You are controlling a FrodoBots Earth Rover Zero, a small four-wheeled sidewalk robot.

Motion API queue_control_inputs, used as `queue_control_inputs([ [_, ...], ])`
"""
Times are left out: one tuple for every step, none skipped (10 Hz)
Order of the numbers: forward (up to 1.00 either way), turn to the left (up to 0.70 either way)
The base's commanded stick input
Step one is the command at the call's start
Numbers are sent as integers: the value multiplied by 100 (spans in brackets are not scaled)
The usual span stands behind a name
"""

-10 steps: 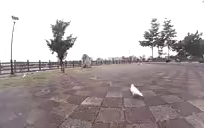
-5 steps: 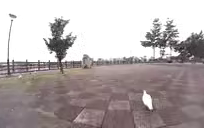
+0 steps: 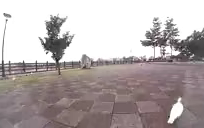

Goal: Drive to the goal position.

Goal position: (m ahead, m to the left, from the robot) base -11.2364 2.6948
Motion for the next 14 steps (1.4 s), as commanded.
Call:
queue_control_inputs([
  [100, 0],
  [100, 0],
  [100, 0],
  [100, 0],
  [100, 0],
  [100, 0],
  [100, 0],
  [100, 0],
  [100, 0],
  [100, 0],
  [100, 0],
  [100, 0],
  [100, 0],
  [100, 0],
])
